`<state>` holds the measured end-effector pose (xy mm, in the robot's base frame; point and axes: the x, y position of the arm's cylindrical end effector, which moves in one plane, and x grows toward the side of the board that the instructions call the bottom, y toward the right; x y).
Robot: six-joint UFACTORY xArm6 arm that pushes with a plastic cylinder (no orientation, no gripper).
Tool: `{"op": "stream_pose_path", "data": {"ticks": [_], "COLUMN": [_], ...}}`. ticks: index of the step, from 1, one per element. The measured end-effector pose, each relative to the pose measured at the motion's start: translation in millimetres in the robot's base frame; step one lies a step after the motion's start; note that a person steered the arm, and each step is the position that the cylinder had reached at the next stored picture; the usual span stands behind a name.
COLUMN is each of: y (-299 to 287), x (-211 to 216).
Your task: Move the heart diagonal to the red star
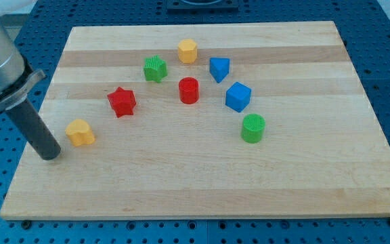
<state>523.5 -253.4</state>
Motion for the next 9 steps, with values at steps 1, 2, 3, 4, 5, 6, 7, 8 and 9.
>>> {"op": "stream_pose_path", "data": {"ticks": [1,2,3,4,5,6,7,8,9], "y": [2,2,21,34,36,36,52,60,61], "x": [-6,-28,-40,-46,-63,-88,-96,-92,-94]}}
